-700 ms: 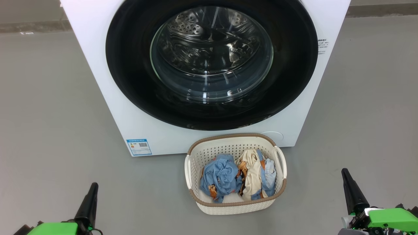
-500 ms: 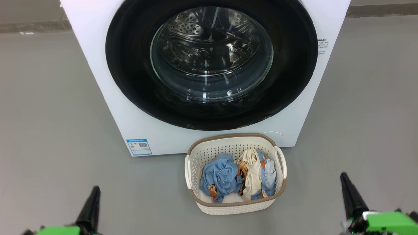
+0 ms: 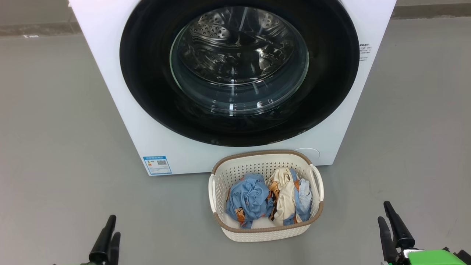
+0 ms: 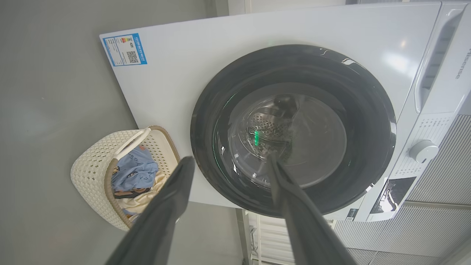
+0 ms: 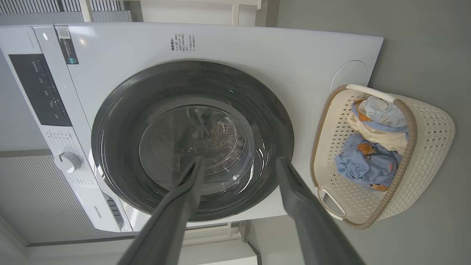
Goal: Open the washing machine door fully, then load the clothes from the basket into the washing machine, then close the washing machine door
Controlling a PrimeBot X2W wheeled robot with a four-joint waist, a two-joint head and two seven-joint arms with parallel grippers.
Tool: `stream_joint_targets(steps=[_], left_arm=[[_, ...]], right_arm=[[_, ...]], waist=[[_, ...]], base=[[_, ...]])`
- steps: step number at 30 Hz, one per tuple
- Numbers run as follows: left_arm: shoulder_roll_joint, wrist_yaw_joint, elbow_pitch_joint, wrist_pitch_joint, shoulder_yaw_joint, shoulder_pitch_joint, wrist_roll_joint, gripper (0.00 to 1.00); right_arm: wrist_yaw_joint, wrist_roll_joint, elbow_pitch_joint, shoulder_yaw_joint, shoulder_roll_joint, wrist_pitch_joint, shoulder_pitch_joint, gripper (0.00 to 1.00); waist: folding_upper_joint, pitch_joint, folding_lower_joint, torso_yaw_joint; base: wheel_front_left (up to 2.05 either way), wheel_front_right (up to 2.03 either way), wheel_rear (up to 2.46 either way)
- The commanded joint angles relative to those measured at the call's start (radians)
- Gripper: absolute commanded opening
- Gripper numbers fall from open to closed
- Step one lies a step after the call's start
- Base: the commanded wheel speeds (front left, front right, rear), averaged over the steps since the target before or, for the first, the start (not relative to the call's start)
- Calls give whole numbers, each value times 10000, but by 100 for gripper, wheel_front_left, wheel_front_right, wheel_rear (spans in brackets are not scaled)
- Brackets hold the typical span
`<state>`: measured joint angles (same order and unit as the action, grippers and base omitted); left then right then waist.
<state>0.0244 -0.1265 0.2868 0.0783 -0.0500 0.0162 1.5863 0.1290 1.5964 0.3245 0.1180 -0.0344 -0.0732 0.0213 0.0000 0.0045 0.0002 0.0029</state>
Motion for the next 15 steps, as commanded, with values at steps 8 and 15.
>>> stream_joint_targets(steps=[8, 15], left_arm=[[346, -15, -456, -291, 64, 194, -872, 100], [459, -17, -552, -499, 190, 160, -1727, 100]], right_arm=[[3, -866, -322, -256, -244, 285, 317, 100], [4, -1826, -315, -510, -429, 492, 366, 100]], waist=[[0, 21, -1, 19], [0, 27, -2, 34]], base=[[0, 0, 0], [0, 0, 0]])
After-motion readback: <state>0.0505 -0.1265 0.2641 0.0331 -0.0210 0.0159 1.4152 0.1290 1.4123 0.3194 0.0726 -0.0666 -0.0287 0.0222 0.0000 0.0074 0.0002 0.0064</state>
